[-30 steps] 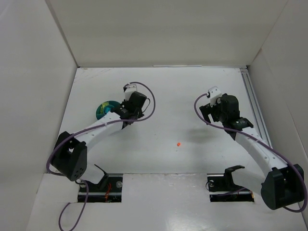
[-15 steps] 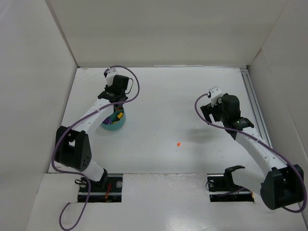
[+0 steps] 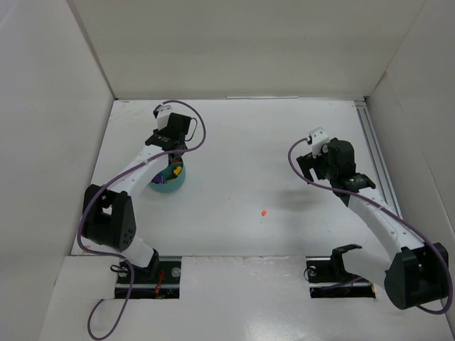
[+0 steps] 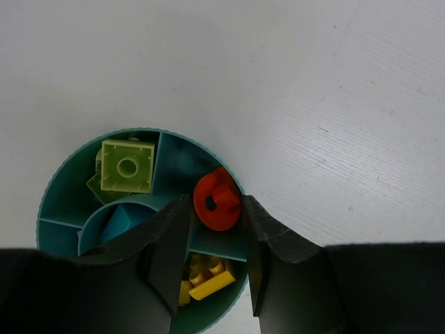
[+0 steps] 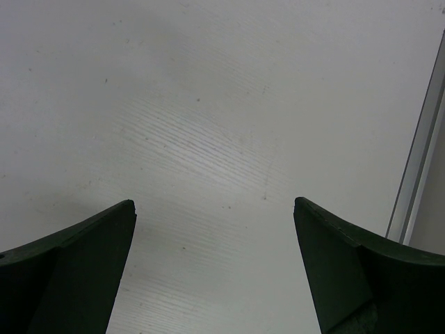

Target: Sort the legos into containers by color

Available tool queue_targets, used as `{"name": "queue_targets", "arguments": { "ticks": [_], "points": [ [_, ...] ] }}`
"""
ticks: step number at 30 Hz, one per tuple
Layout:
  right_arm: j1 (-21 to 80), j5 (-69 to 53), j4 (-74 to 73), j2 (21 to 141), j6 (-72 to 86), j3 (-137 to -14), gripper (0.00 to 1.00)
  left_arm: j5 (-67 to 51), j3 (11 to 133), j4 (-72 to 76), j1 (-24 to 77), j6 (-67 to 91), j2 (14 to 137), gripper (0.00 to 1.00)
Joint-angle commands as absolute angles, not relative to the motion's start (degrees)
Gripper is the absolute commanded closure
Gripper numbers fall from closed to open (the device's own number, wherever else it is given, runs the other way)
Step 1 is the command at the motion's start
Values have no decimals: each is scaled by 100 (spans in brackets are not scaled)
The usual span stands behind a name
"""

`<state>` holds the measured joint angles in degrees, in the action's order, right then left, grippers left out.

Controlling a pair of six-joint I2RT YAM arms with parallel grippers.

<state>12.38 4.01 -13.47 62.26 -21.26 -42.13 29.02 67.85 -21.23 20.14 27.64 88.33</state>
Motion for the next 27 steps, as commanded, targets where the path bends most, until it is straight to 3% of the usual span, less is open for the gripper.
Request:
{"name": "queue_targets", "arguments": {
  "ticks": [1,4,6,7,8,10,19,25,27],
  "points": [
    [1204,325,-1292,6039,-2180,-4096,0,3015,6952,-2364,1986,2926,8710,67],
    [1204,272,-1354,5916,-2180,-4034,0,3015,6952,-2417,1986,2927,8588,66],
    [1204,-24,-1406,5863,-2232,-3973,0,2954,6952,-2417,1986,2927,8500,54],
    [1335,-122,-1467,5862,-2232,-3912,0,2866,7013,-2417,1986,2927,8386,46],
    [1414,-193,-1468,5862,-2232,-3911,0,2796,7014,-2417,1986,2927,8315,28],
    [1799,-246,-1590,5810,-2040,-3797,0,2558,7075,-2233,2039,2927,8026,0],
    [3997,307,-1591,6222,-1274,-3621,3,1961,6198,-1706,2707,3155,6576,0],
    [4824,561,-1099,7056,-1056,-3743,13,1310,5133,-1020,3338,3357,5669,0],
    [4991,781,-1099,7399,-836,-3814,23,1624,5063,-1246,3480,3506,5617,0]
  ]
}}
